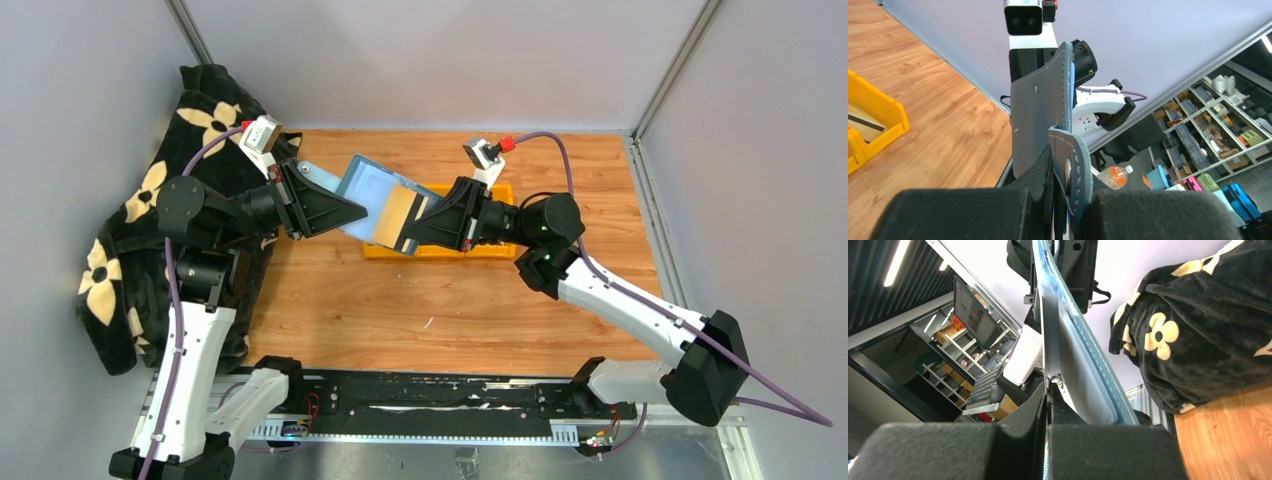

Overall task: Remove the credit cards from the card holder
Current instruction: Remove the credit card from the card holder, then place the credit card in the storage box, then remove the credit card from the card holder.

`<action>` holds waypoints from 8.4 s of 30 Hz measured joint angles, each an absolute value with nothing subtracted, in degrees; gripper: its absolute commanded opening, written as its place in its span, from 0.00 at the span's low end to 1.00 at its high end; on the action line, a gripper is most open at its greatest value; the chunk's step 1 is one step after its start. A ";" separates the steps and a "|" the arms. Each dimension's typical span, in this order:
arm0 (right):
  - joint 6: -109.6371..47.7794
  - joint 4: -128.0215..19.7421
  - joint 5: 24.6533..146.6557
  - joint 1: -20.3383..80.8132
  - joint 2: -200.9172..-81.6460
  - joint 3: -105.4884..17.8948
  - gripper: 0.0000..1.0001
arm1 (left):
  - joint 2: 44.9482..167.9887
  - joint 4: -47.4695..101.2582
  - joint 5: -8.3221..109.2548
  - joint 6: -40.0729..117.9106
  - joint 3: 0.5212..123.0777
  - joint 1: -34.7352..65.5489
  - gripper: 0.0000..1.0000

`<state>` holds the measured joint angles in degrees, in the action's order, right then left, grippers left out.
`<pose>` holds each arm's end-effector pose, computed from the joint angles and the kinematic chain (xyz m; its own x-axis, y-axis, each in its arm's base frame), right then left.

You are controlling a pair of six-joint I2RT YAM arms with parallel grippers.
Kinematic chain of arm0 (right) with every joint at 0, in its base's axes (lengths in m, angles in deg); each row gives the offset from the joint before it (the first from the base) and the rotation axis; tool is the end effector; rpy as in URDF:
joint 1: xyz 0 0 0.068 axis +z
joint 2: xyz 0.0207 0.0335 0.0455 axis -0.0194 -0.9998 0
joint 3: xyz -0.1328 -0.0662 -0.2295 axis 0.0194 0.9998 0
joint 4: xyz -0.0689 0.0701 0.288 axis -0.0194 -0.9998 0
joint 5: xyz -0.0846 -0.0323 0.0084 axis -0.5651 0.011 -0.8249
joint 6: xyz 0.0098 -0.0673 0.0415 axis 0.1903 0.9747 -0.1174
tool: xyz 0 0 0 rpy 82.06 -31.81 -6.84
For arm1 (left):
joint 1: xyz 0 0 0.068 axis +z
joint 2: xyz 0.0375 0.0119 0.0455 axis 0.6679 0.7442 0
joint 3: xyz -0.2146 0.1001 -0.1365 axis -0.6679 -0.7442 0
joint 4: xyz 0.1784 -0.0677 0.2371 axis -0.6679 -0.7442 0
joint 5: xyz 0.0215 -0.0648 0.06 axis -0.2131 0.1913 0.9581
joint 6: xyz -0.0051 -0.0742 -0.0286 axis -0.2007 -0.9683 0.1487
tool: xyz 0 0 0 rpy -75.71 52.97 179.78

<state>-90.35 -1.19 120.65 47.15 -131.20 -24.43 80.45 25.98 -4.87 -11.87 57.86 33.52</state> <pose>0.1946 0.2687 0.4237 -0.6547 0.2909 -0.6976 -0.7513 -0.3519 0.5583 0.1903 -0.0902 0.5006 -0.6379 -0.3041 -0.7075 0.7164 0.1028 -0.6901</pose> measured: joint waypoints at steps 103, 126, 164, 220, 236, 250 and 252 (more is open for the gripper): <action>-78.90 -0.40 122.92 42.23 -122.07 -18.31 0.45 | 79.49 28.43 -4.69 -13.88 61.77 33.52 0.00; -75.23 -3.61 120.30 45.12 -120.84 -19.41 0.15 | 80.45 26.86 -4.67 -15.32 61.77 33.52 0.00; -71.82 -4.49 119.90 48.38 -118.59 -21.11 0.26 | 81.23 27.29 -5.63 -15.52 63.28 33.52 0.00; -68.98 -12.09 117.87 48.38 -118.00 -21.13 0.15 | 81.54 25.52 -5.78 -14.60 65.18 33.52 0.00; -68.80 -13.97 115.99 48.38 -119.20 -22.01 0.20 | 80.78 25.06 -5.81 -13.12 64.68 33.52 0.00; -68.19 -14.21 115.90 48.38 -117.67 -21.79 0.11 | 80.89 24.89 -5.81 -13.09 64.74 33.52 0.00; -68.15 -14.19 115.90 48.38 -117.67 -21.77 0.10 | 80.93 24.87 -5.81 -13.09 64.74 33.52 0.00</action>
